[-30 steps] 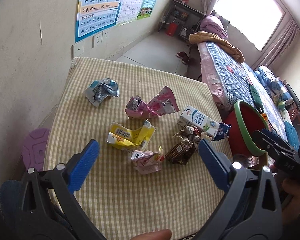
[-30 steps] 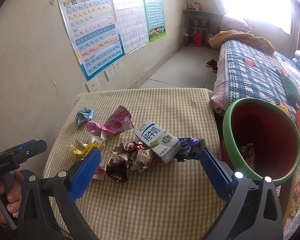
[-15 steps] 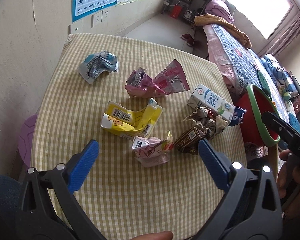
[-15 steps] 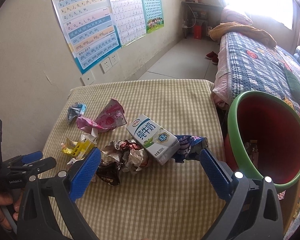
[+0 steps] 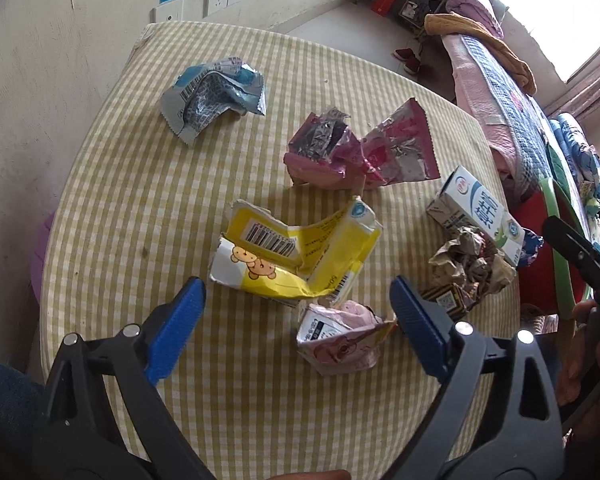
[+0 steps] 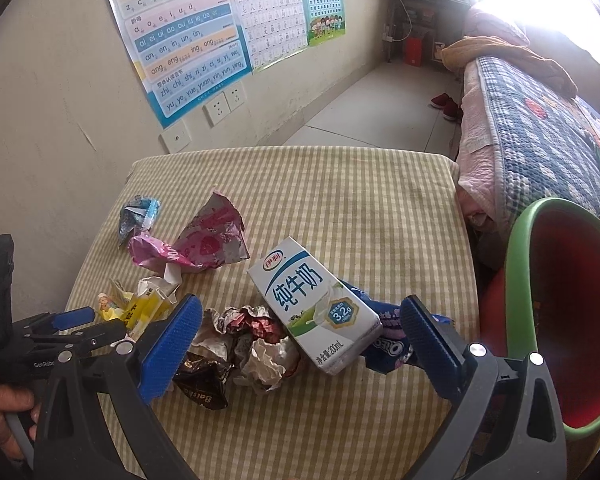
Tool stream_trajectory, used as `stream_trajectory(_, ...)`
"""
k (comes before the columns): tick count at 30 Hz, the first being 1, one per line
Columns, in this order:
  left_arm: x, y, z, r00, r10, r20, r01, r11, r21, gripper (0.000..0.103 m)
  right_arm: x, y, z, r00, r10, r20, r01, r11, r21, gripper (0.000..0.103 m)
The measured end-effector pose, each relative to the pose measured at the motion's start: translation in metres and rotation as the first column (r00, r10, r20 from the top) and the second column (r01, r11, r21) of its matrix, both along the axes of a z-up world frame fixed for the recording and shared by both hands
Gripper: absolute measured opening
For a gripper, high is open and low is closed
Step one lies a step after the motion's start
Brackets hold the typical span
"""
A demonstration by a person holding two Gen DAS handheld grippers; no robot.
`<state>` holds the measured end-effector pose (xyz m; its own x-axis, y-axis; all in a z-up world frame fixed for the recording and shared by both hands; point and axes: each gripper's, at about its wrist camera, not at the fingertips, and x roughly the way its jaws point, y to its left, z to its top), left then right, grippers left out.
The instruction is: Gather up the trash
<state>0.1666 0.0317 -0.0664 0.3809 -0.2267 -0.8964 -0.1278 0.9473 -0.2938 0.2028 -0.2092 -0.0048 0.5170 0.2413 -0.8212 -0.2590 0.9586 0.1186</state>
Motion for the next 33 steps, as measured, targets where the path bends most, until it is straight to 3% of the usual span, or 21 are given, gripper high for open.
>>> stream_trajectory(18,0.029,-0.009,-0.02,0.998,-0.055,-0.029,0.057,0.997,0.051,0.086,0.051,0.032,-0.06,0.986,0.088,-0.141,-0.11,0.982,-0.153,0.095)
stream_trajectory(21,0.031,-0.01,-0.023,0.998,-0.057,-0.03,0.059,0.997,0.047,0.086,0.054,0.032,-0.066,0.984,0.085,-0.154,-0.112,0.979,-0.172,0.088)
stream_trajectory(22,0.031,-0.01,-0.023,0.998,-0.055,-0.025,0.056,0.997,0.045,0.085,0.055,0.032,-0.067,0.983,0.086,-0.161,-0.114,0.978,-0.174,0.079)
stream_trajectory(23,0.03,-0.009,-0.023,0.998,-0.054,-0.022,0.055,0.998,0.038,0.08,0.055,0.033,-0.069,0.982,0.087,-0.167,-0.116,0.978,-0.176,0.069)
stream_trajectory(25,0.03,-0.01,-0.023,0.998,-0.052,-0.02,0.053,0.998,0.031,0.068,0.054,0.033,-0.068,0.982,0.09,-0.168,-0.121,0.975,-0.185,0.058)
stream_trajectory(27,0.029,-0.01,-0.024,0.998,-0.055,-0.023,0.055,0.998,0.029,0.046,0.052,0.033,-0.065,0.983,0.098,-0.156,-0.127,0.973,-0.192,0.057)
stream_trajectory(33,0.022,-0.001,-0.012,0.999,-0.041,0.016,0.041,0.999,0.016,0.014,0.043,0.021,-0.04,0.991,0.092,-0.098,-0.102,0.99,-0.1,0.057)
